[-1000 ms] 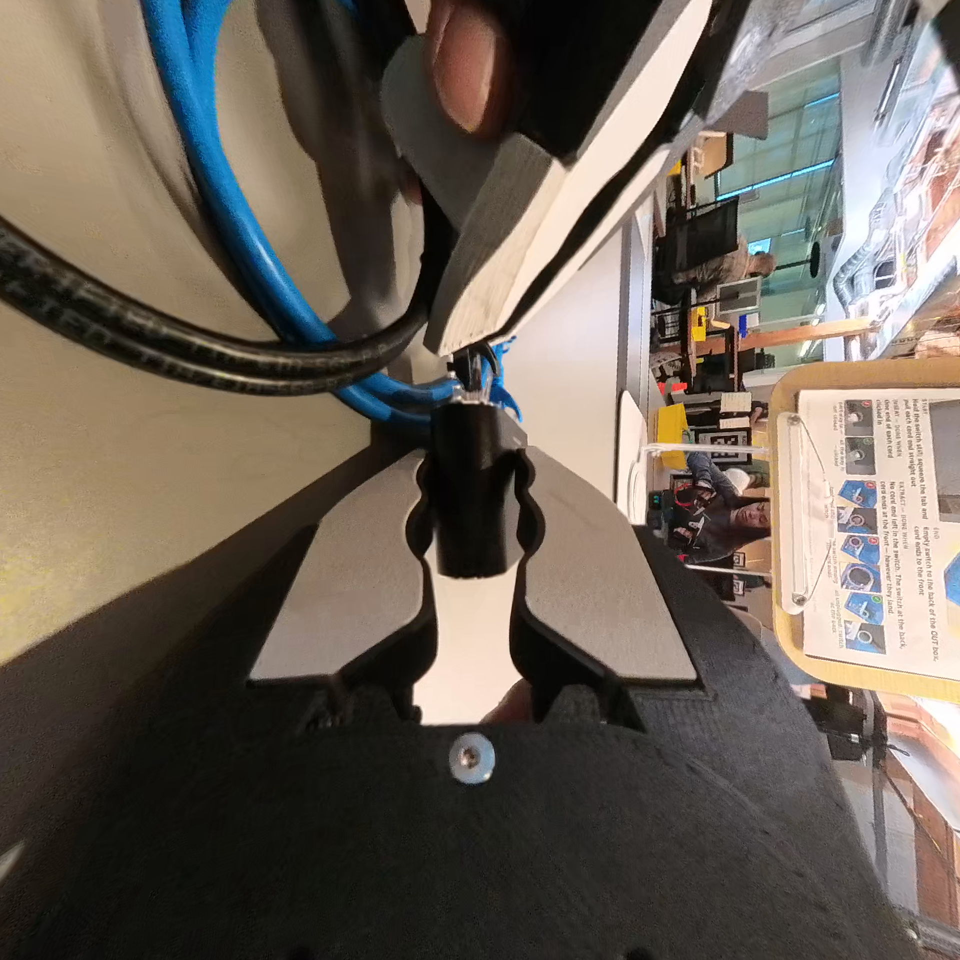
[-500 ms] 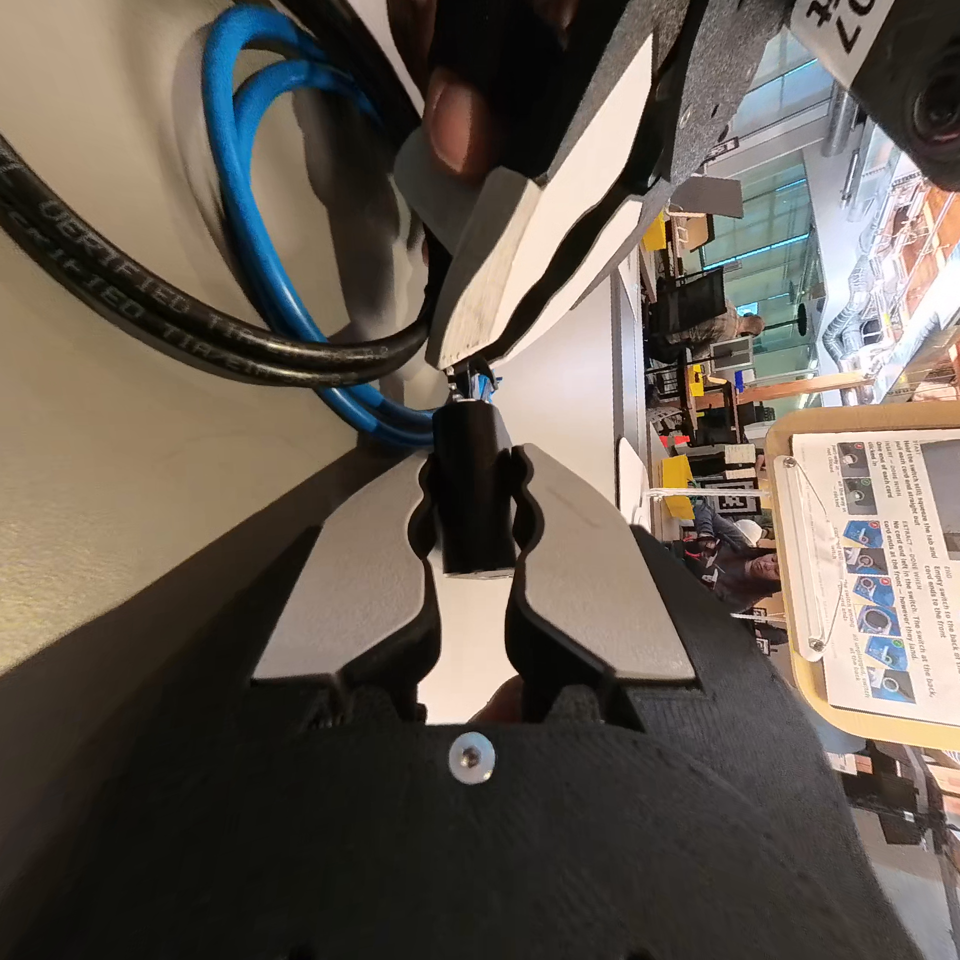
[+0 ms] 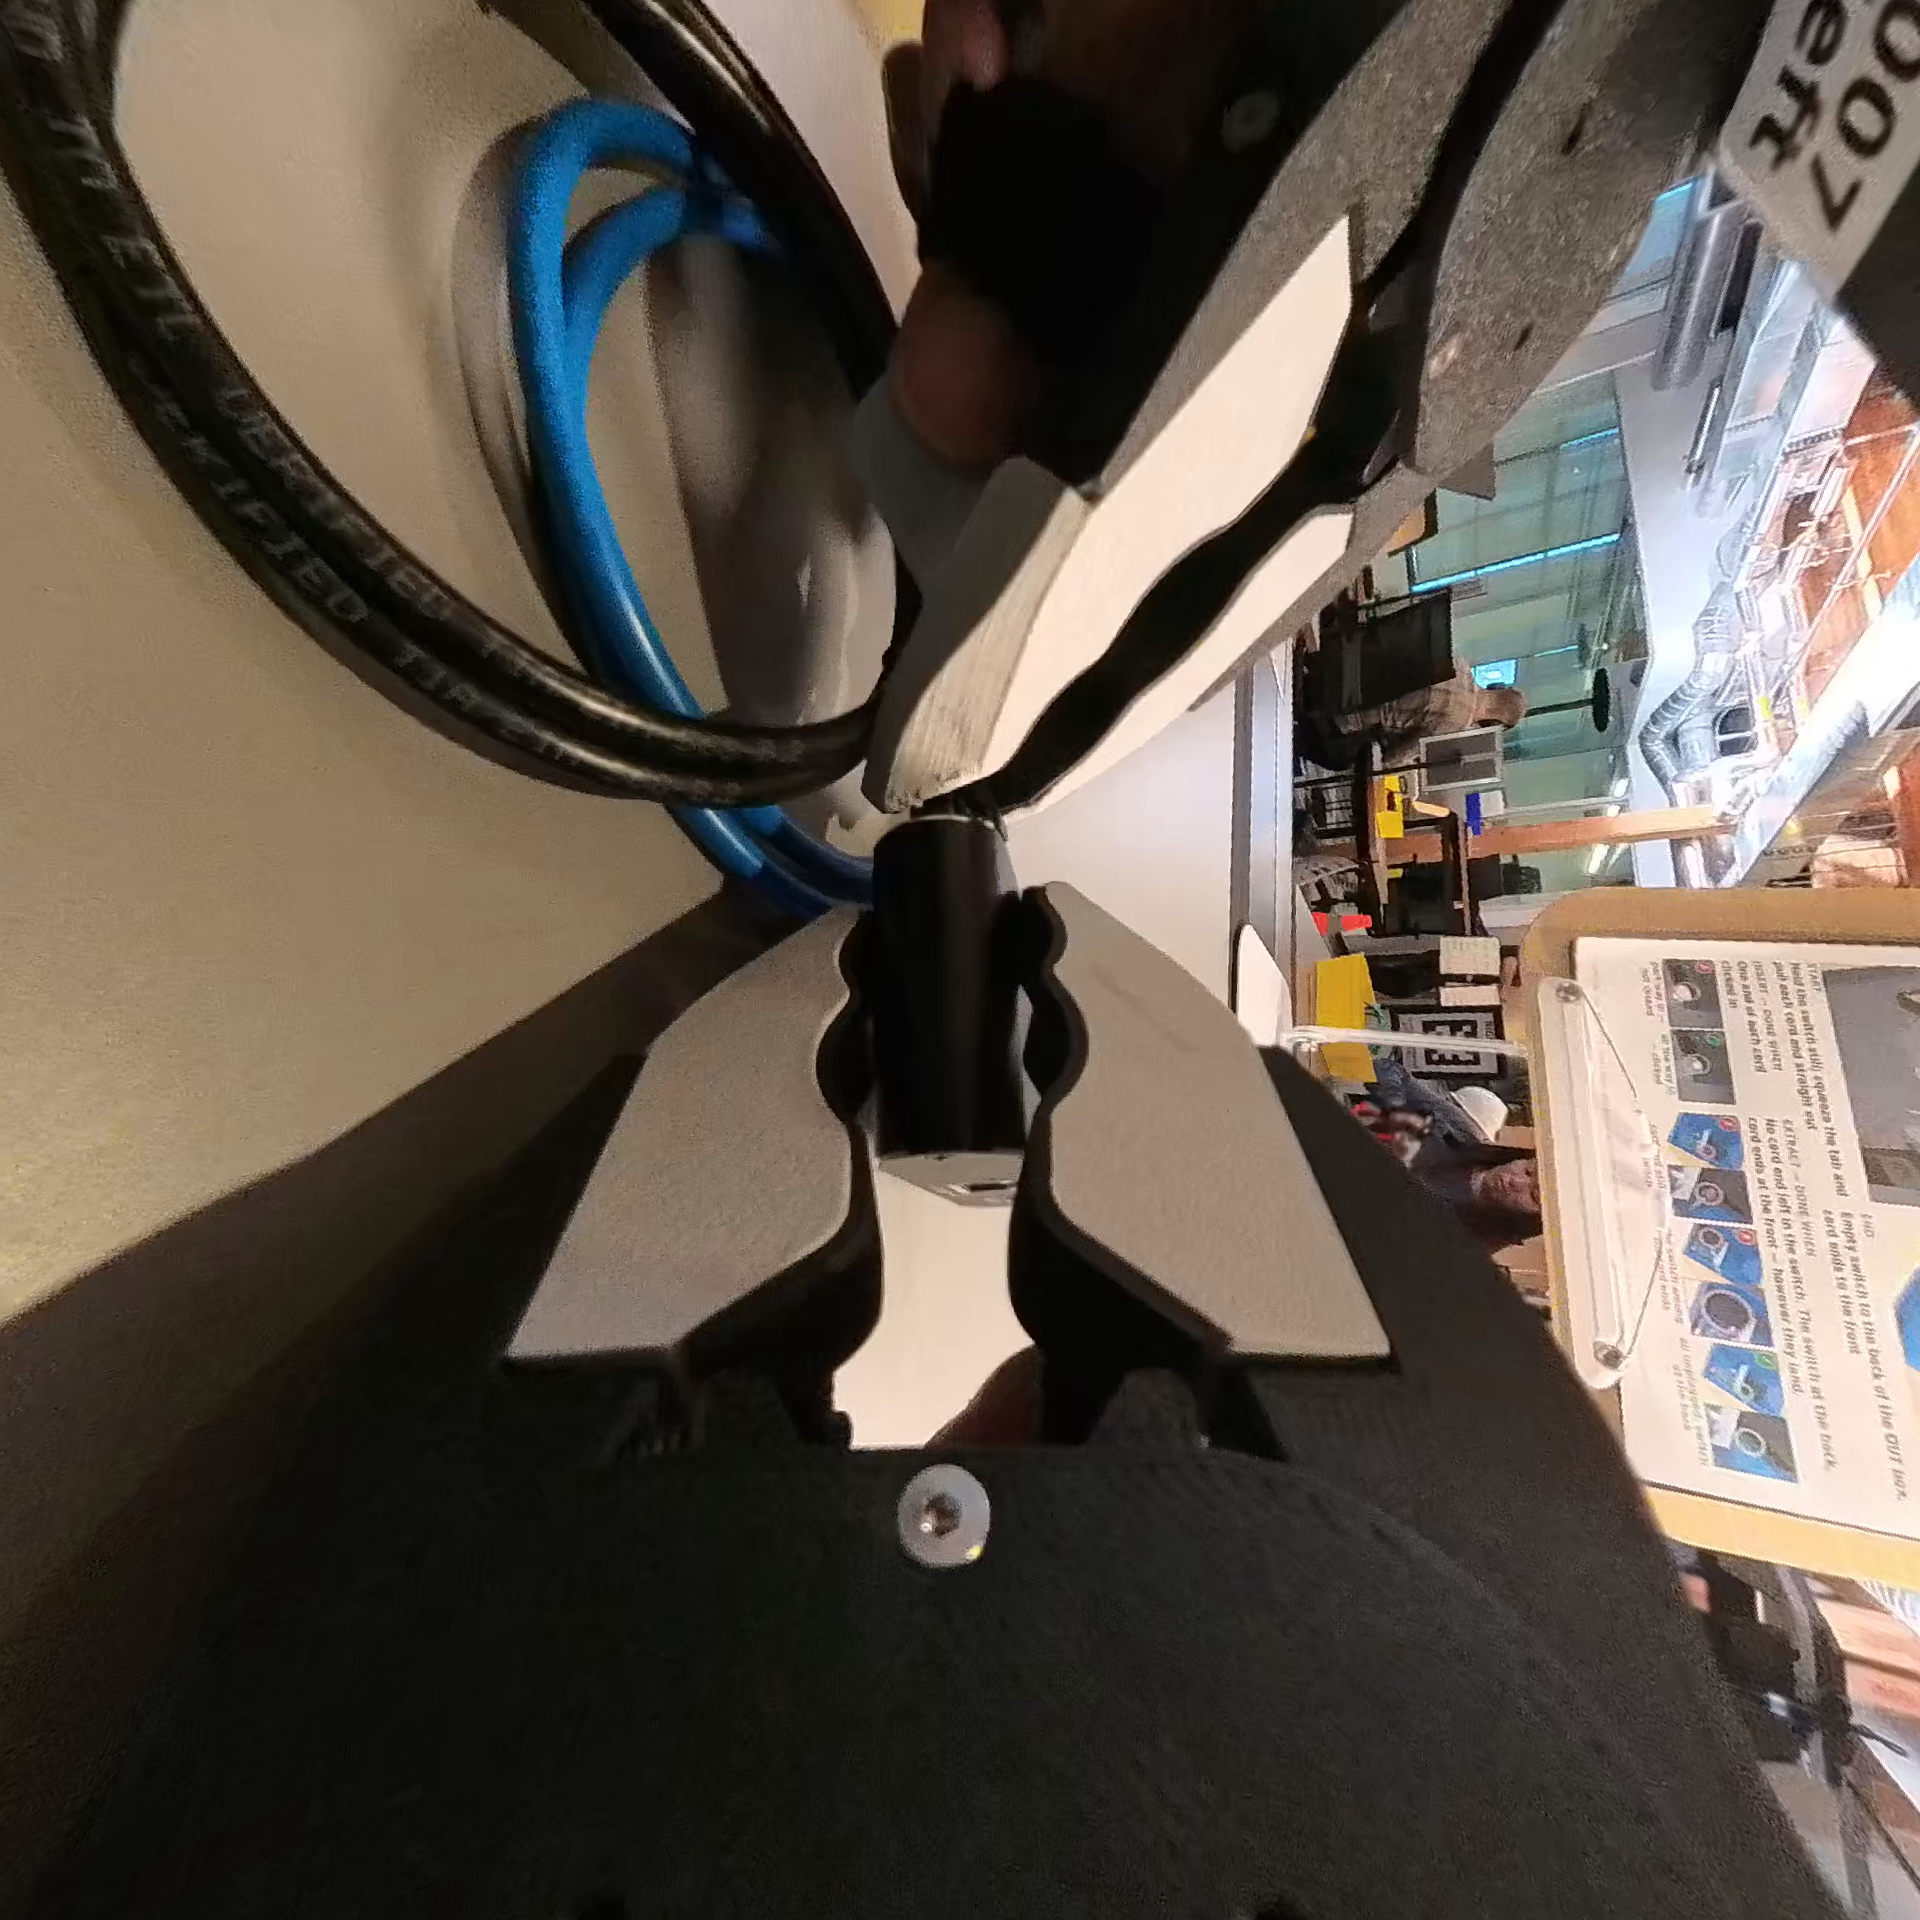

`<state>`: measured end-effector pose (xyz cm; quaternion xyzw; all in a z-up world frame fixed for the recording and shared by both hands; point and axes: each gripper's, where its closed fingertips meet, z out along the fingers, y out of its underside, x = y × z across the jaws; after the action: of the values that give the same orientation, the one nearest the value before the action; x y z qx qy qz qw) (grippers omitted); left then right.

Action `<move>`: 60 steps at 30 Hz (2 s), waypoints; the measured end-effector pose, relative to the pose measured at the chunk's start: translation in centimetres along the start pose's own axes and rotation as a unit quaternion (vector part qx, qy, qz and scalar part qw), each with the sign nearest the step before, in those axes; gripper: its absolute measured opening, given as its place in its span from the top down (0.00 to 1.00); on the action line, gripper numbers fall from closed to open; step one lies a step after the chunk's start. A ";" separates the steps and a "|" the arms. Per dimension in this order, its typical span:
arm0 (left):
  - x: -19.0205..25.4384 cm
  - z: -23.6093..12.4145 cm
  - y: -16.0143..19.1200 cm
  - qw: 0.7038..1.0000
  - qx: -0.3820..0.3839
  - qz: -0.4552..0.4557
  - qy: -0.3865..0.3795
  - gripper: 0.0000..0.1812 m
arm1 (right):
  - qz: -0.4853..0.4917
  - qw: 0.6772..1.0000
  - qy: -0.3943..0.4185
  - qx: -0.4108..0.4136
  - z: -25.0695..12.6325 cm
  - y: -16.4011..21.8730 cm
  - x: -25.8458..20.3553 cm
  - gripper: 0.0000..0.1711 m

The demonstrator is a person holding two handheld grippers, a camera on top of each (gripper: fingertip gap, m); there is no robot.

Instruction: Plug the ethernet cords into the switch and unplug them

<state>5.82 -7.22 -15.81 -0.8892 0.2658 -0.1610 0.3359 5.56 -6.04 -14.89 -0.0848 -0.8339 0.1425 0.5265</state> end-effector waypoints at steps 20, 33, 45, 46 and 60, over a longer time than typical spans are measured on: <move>-0.4 -1.3 -2.2 0.994 0.109 0.006 -0.006 0.84 | 0.071 0.996 0.005 -0.050 -1.5 2.7 0.6 0.84; -5.4 -8.6 -5.3 0.939 0.309 -0.002 -0.154 0.51 | 0.178 0.958 0.079 -0.208 -1.7 8.7 2.8 0.84; -5.6 -12.4 -6.2 0.880 0.411 0.052 -0.232 0.67 | 0.271 0.956 0.050 -0.102 -2.3 4.8 3.2 0.69; -5.5 -12.8 -6.1 0.881 0.410 0.042 -0.231 0.68 | 0.277 0.954 0.049 -0.100 -2.3 4.8 3.2 0.69; -2.5 -32.5 10.7 0.877 0.084 -0.182 -0.437 0.67 | 0.295 0.949 0.055 -0.095 -2.7 4.8 3.7 0.72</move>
<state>-15.20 -29.19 0.12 -0.8701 -0.0892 0.1643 0.4561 6.38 0.01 -12.17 -0.3843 -0.7509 0.2064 0.4958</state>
